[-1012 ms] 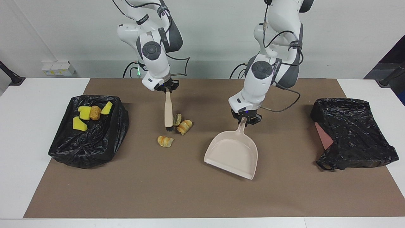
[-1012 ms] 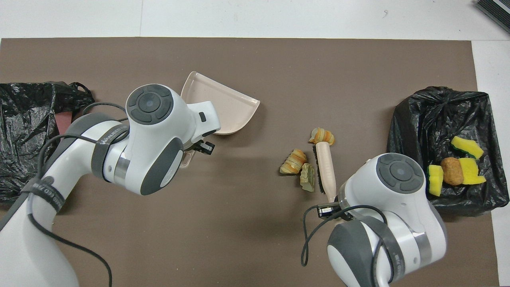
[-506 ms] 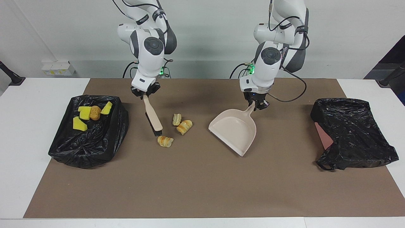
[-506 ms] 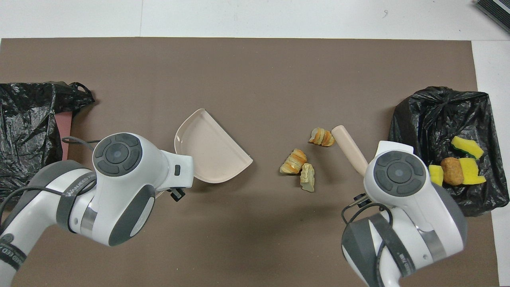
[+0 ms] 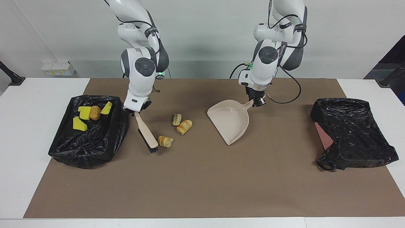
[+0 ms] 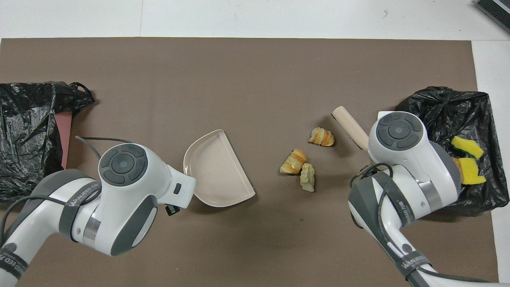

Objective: Sweep and dump trash in bin
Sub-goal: 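Lower the dustpan near the bread while the right gripper positions the brush, then sweep the bread chunks into the dustpan with the right gripper's brush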

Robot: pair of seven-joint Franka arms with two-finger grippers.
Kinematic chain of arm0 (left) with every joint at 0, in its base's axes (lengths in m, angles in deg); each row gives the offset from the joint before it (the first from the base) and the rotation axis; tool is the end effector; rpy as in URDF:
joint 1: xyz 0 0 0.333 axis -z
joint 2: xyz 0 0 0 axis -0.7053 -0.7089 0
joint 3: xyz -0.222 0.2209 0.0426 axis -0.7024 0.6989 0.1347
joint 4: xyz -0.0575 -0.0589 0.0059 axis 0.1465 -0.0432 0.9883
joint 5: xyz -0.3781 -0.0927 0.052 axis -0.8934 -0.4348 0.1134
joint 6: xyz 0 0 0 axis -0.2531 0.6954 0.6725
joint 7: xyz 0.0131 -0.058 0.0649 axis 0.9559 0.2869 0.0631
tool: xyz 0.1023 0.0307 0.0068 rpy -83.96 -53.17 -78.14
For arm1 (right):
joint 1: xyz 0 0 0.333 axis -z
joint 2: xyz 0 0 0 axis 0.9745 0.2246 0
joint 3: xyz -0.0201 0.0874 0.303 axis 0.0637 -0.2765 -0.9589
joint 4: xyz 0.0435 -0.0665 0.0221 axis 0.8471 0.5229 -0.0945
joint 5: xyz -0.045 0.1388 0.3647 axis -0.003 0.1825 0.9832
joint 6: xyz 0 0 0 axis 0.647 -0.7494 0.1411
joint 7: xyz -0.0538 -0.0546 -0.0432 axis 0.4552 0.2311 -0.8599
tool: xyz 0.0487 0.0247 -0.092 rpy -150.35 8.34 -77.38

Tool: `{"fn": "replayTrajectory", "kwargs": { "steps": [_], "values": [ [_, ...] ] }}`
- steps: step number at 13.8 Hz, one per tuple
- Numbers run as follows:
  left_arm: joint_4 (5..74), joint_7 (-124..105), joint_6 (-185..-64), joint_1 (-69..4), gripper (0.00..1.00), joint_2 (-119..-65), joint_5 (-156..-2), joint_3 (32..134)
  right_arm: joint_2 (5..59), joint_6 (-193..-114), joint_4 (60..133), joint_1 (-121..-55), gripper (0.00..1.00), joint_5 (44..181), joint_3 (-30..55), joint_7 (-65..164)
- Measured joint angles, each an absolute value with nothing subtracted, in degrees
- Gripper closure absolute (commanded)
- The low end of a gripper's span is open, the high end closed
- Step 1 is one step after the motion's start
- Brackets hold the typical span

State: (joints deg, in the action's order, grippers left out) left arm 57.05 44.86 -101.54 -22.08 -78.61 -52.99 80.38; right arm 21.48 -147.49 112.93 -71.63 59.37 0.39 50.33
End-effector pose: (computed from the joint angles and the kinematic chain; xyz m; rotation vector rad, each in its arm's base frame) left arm 0.4400 -0.2362 0.3912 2.6022 -1.7393 -0.2295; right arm 0.5278 0.0998 0.3727 2.6917 0.7579 -0.2905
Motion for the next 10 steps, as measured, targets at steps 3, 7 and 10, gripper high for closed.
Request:
{"fn": "replayTrajectory", "kwargs": {
  "steps": [3,7,10],
  "values": [
    [57.1,45.98,-103.16,-20.76,1.0,-79.42,-52.99,80.09,23.6,-147.42,113.39,-73.49,1.0,59.45,0.03,56.86],
    [57.14,46.88,-107.13,-17.98,1.0,-81.2,-52.99,80.06,23.87,-147.83,115.32,-75.21,1.0,66.2,-0.19,60.08],
    [57.16,46.87,-109.45,-16.35,1.0,-82.59,-52.99,79.98,22.86,-147.83,116.78,-76.12,1.0,73.22,-0.21,60.38]
  ]
}}
